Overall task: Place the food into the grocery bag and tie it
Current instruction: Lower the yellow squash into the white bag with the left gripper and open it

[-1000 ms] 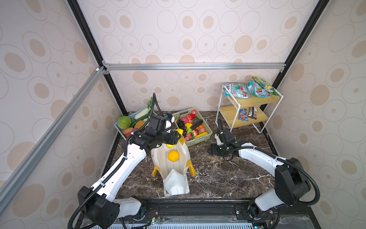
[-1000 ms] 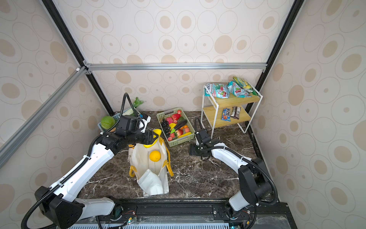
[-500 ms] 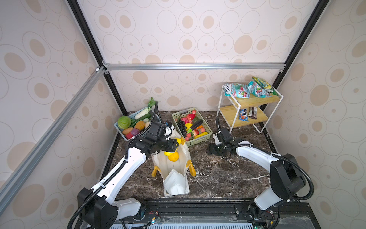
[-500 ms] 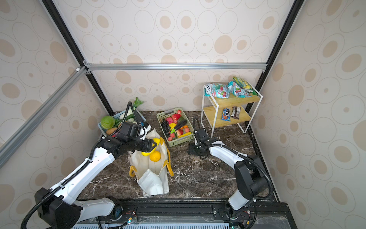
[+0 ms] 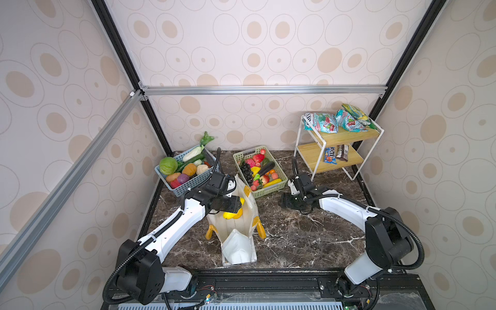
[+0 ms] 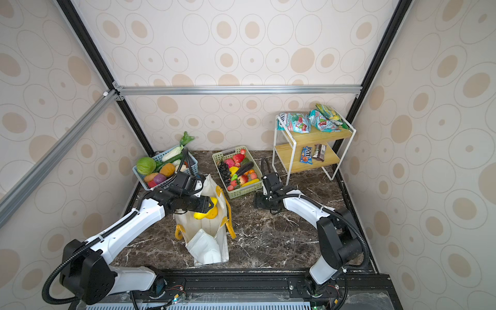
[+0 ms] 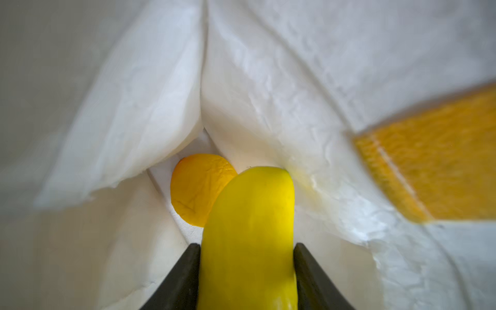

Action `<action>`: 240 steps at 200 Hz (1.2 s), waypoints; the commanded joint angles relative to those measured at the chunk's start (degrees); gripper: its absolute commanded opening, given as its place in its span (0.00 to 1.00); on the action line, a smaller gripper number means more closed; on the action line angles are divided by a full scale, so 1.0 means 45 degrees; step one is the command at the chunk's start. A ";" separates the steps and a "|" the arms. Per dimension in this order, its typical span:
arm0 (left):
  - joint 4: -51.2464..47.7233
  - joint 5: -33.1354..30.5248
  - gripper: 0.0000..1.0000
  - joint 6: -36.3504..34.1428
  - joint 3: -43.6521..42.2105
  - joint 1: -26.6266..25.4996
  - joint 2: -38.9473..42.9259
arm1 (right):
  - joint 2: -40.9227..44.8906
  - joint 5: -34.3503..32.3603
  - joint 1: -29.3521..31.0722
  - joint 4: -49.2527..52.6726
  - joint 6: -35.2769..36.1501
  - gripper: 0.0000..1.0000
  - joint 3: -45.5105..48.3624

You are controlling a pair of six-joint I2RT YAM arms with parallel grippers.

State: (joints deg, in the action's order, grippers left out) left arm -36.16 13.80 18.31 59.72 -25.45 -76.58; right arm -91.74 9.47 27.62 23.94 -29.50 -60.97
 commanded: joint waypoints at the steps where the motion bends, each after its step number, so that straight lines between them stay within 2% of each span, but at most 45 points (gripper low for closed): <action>1: 0.0473 -0.0076 0.53 0.0094 0.0009 -0.0044 -0.0249 | -0.0150 0.0023 -0.0053 0.0021 0.0064 0.69 -0.0222; 82: 0.1356 -0.1270 0.53 0.0229 -0.0592 -0.0072 -0.1157 | 0.0054 -0.0054 -0.0056 0.0020 0.0070 0.69 -0.0039; 135: 0.1977 -0.2969 0.54 0.0594 -0.1135 -0.0203 -0.1552 | 0.0153 -0.0074 -0.0047 -0.0029 -0.0007 0.69 0.0057; 184: 0.2826 -0.3628 0.55 0.1301 -0.1593 -0.0208 -0.2081 | 0.0407 -0.0190 -0.0056 0.0050 -0.0008 0.69 0.0189; 240: 0.3301 -0.4062 0.60 0.1767 -0.2016 -0.0213 -0.2574 | 0.0709 -0.0270 -0.0050 0.0028 -0.0086 0.69 0.0497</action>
State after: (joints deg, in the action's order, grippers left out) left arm -21.47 -1.52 24.49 51.44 -26.37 -87.79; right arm -90.39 8.99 27.62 23.94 -29.52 -59.90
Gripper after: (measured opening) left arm 0.588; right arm 0.686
